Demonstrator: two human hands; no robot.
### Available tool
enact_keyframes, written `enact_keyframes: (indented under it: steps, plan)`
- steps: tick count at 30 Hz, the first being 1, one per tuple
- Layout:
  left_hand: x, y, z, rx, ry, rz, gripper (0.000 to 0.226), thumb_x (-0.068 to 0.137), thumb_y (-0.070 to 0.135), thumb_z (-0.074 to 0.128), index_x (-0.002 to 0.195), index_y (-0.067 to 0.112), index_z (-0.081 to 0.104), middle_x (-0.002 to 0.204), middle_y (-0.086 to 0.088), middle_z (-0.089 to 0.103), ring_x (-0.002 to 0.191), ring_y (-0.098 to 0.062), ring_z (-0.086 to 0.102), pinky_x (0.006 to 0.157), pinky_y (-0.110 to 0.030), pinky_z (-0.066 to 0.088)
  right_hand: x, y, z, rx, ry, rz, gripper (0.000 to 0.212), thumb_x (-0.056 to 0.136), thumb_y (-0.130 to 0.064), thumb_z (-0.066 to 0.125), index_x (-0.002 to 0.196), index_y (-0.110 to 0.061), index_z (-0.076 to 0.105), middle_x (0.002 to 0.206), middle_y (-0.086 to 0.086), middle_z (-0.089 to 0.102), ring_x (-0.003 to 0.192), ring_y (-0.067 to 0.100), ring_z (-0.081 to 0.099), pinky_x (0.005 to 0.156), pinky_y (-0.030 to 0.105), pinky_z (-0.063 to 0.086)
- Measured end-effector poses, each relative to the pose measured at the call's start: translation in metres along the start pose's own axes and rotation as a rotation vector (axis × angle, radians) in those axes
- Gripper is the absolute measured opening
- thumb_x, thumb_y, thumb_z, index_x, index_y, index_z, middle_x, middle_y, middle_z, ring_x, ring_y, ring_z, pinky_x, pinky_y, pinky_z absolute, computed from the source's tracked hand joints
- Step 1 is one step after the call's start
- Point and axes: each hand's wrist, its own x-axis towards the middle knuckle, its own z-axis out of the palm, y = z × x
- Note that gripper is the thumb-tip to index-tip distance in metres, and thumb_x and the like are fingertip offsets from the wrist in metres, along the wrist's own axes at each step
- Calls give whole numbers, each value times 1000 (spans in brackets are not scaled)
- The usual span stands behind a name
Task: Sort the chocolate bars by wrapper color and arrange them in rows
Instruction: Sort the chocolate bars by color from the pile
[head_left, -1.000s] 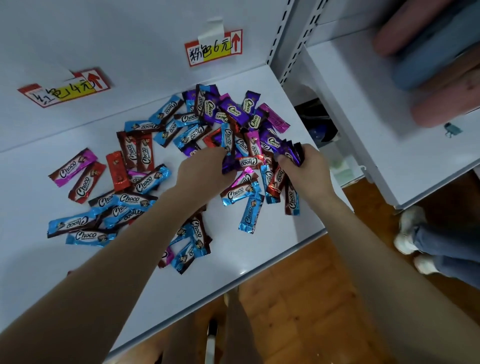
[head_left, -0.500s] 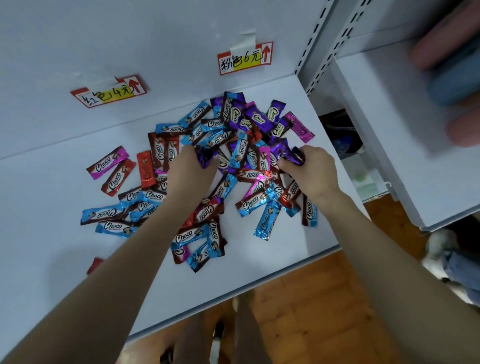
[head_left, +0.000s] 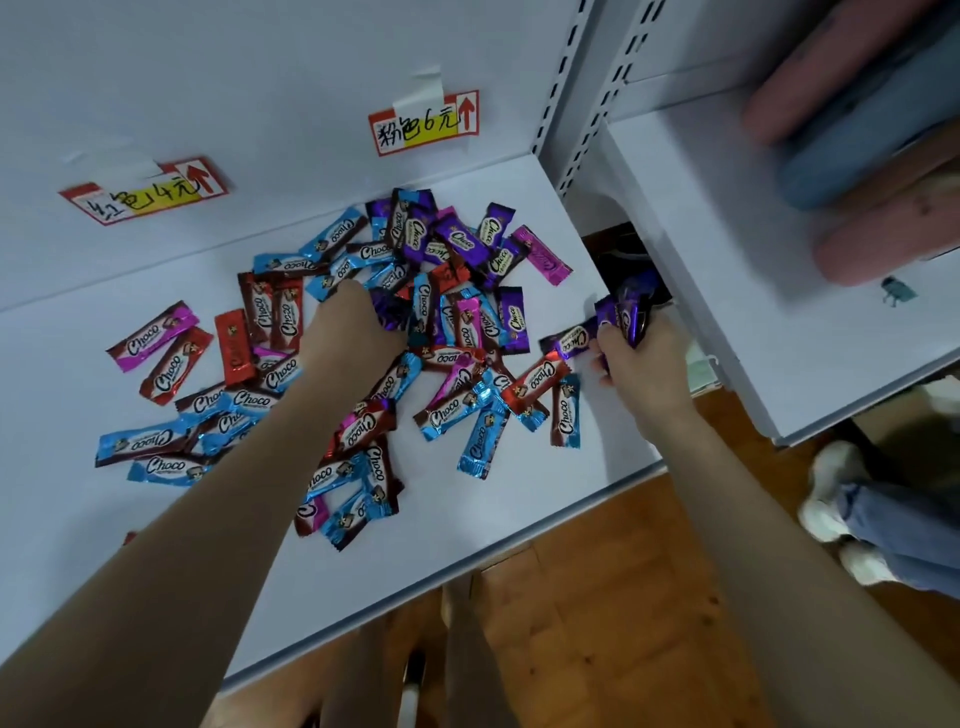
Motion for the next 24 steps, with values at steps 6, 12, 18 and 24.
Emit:
enact_keyframes:
  steps: [6,12,18,24]
  plan:
    - [-12,-6,-1,-57,85,88,17,84,20,61,85,7,51,67,-2,45,69,-26,50,60,-32,40,6,0,4,-201,-63,-23,22,91,-18,54,105,-2,51,94,8,58,84,19,53,69,28,43]
    - [-24,14,3,-166,88,186,18,86,17,57,85,8,42,66,0,41,57,-10,37,49,-24,30,15,-7,10,-394,-100,-13,38,85,-29,63,110,-6,46,107,11,61,96,24,58,70,29,41]
    - [-15,51,29,-119,-3,275,17,89,20,55,82,12,41,65,3,40,62,-15,42,53,-23,33,22,-16,4,-492,-206,-61,27,84,-16,64,106,-3,55,107,14,62,97,26,58,69,24,37]
    - [-2,80,40,189,-37,230,32,90,40,58,87,12,43,71,-1,42,77,-19,46,65,-30,35,19,-7,4,-488,-142,-46,27,85,-32,63,90,-7,56,81,3,55,69,13,49,45,14,27]
